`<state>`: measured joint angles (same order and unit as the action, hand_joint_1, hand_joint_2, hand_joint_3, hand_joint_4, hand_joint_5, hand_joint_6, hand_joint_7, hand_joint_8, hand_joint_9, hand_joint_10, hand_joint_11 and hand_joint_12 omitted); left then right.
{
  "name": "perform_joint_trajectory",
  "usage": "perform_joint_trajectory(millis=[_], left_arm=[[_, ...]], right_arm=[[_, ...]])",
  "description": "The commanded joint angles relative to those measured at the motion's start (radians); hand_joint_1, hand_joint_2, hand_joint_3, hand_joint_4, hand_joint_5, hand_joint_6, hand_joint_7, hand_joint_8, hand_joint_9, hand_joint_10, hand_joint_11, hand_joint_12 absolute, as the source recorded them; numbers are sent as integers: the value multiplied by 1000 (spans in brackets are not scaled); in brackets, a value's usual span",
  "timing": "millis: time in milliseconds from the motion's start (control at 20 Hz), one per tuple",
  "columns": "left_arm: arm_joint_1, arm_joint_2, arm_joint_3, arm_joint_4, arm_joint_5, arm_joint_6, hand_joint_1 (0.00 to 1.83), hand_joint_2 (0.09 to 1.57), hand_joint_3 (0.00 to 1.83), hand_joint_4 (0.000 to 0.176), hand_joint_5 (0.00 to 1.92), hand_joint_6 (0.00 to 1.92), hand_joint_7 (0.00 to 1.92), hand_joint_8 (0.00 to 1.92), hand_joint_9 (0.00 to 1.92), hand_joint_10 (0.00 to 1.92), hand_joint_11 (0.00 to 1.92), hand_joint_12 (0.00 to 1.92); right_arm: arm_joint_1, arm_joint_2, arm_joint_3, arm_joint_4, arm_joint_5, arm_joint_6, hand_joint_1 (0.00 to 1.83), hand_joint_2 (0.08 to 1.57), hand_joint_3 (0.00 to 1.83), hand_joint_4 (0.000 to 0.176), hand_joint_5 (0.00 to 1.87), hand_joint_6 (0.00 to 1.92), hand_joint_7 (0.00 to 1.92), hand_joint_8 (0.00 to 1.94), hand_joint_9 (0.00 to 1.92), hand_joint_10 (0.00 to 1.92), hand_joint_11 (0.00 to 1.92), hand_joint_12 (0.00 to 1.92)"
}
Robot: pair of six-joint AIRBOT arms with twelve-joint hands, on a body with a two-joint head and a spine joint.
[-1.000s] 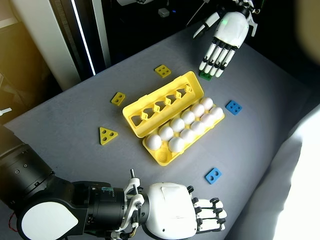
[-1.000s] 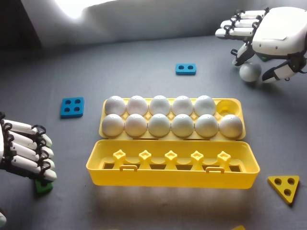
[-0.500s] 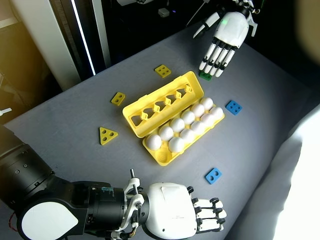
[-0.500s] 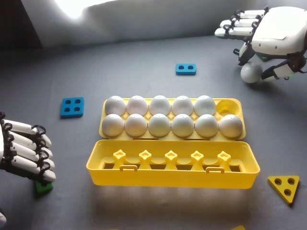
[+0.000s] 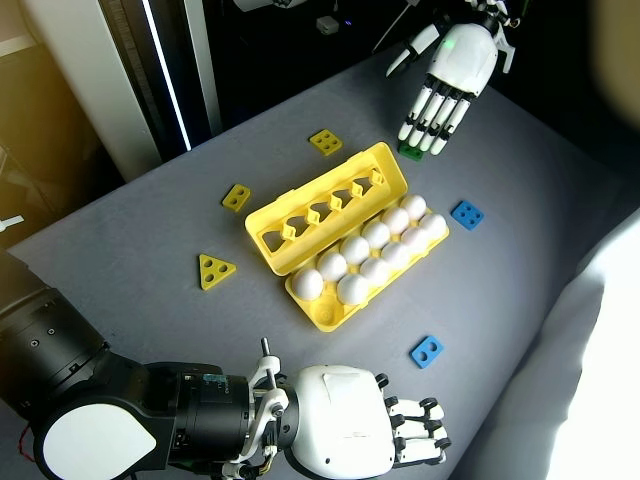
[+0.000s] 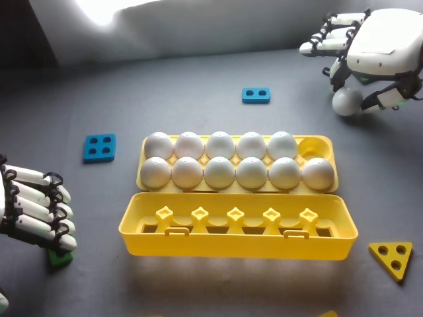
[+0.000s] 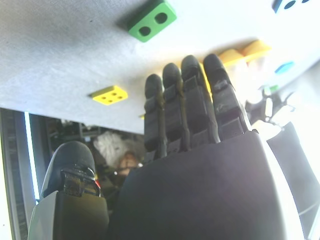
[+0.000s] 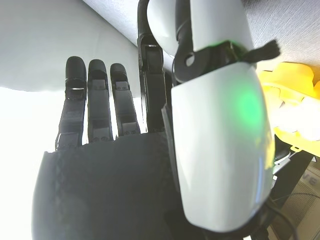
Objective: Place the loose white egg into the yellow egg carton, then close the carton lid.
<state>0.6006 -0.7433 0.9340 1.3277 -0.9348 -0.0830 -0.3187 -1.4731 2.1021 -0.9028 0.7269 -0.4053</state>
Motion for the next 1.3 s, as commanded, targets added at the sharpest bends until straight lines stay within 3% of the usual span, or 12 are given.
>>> perform_joint_trajectory(millis=[0,250,850,1250], left_arm=[[-1,15,7,-51,-46,-2,0,1186,0,0,345,3,331,4,259,2,0,423],[-1,16,8,-51,-46,-2,0,1187,1,0,351,1,341,3,270,3,0,440],[1,19,9,-53,-45,-2,0,1184,0,0,347,0,343,0,273,1,0,441],[2,20,11,-56,-45,-2,0,1186,1,0,342,2,340,1,269,1,0,423]], right_arm=[[19,17,1,64,59,12,1198,1031,1,0,1172,641,252,5,289,13,0,718],[52,51,-76,63,59,7,1195,1040,1,0,1148,683,262,2,242,4,0,694],[121,160,-295,-93,55,-17,1193,1040,1,0,1152,677,290,0,234,3,0,625],[154,202,-406,-171,38,-35,1193,1038,0,0,1158,668,291,1,263,4,0,689]])
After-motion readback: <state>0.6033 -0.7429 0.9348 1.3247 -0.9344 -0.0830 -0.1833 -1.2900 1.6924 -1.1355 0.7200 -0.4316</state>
